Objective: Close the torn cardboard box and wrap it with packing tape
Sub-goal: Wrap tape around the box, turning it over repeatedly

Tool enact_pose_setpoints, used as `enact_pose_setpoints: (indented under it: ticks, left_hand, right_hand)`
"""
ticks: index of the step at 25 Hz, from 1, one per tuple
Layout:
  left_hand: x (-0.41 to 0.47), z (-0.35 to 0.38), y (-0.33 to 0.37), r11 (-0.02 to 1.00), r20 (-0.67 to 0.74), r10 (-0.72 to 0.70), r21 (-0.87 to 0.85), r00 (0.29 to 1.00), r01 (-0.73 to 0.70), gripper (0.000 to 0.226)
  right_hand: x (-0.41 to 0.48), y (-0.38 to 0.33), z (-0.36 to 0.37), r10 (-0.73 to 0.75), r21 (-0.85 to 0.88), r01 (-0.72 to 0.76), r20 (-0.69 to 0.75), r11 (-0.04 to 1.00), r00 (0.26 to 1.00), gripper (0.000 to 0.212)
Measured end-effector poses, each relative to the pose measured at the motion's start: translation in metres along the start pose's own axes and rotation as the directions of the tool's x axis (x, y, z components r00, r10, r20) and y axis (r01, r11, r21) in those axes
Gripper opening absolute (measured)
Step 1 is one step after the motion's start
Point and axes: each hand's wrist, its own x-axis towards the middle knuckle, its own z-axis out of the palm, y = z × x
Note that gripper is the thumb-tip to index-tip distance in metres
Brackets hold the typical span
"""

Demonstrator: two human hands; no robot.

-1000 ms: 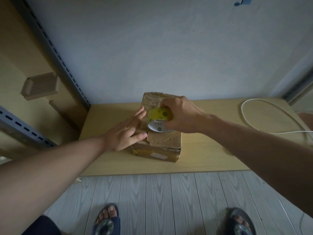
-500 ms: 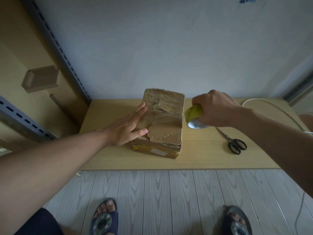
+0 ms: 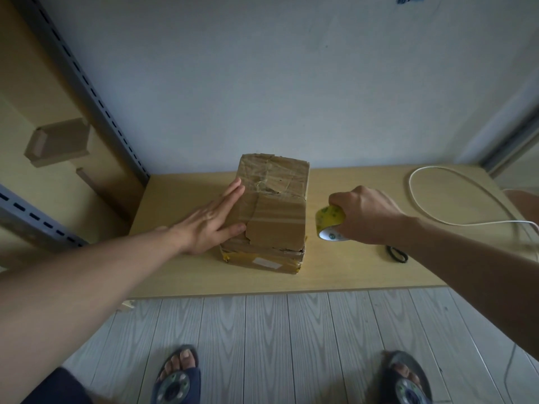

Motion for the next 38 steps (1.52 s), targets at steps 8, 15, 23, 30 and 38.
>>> enact_pose_setpoints:
  ticks: [8, 15, 23, 30, 38]
  left_hand:
    - [-0.003, -0.005, 0.003, 0.998, 0.032, 0.001, 0.059, 0.999, -0.002, 0.085]
    - [0.016, 0.003, 0.072, 0.861, 0.103, -0.473, -0.156, 0.875, 0.484, 0.095]
    - [0.025, 0.009, 0.064, 0.638, -0.103, -0.588, -0.669, 0.802, 0.382, 0.126]
    - [0.026, 0.012, 0.039, 0.66, -0.076, -0.544, -0.654, 0.835, 0.37, 0.166]
    - [0.031, 0.01, 0.018, 0.679, -0.106, -0.436, -0.69, 0.893, 0.25, 0.094]
  right_hand:
    - [0.01, 0.005, 0.031, 0.004, 0.026, -0.006, 0.04, 1.0, 0.999, 0.011]
    - [0.013, 0.003, 0.053, 0.06, 0.083, -0.065, 0.055, 0.994, 0.997, 0.014]
    - [-0.003, 0.011, 0.054, 0.083, 0.372, -0.126, 0.129, 0.92, 0.988, 0.026]
    - [-0.02, 0.008, 0.049, 0.053, 0.441, -0.015, -0.074, 0.898, 0.996, 0.012]
    - [-0.017, -0.026, 0.008, 0.113, 0.446, 0.056, -0.343, 0.893, 0.932, 0.026]
